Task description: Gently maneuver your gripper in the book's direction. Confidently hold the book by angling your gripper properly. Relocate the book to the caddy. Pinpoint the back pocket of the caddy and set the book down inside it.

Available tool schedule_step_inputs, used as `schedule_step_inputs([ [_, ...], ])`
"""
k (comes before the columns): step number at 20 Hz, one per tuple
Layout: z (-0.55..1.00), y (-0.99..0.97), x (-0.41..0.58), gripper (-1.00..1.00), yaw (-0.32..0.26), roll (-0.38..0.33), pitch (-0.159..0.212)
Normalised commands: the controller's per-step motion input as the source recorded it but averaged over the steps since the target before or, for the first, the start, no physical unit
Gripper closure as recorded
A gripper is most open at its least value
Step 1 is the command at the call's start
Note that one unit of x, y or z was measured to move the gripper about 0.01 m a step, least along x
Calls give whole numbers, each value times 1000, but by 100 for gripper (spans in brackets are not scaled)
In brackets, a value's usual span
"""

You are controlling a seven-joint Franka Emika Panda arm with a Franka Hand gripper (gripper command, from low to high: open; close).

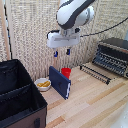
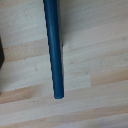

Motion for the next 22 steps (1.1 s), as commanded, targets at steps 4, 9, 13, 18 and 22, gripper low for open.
schedule_step_inputs([
  [4, -425, 163, 0, -100, 51, -33, 69],
  [9, -354, 157, 1, -100, 51, -17, 57],
  [13, -368, 54, 97, -100, 64, -2, 31],
  [18, -355, 0, 291, -100, 102, 0, 0],
  [22, -317, 0, 277, -100, 112, 0, -2],
])
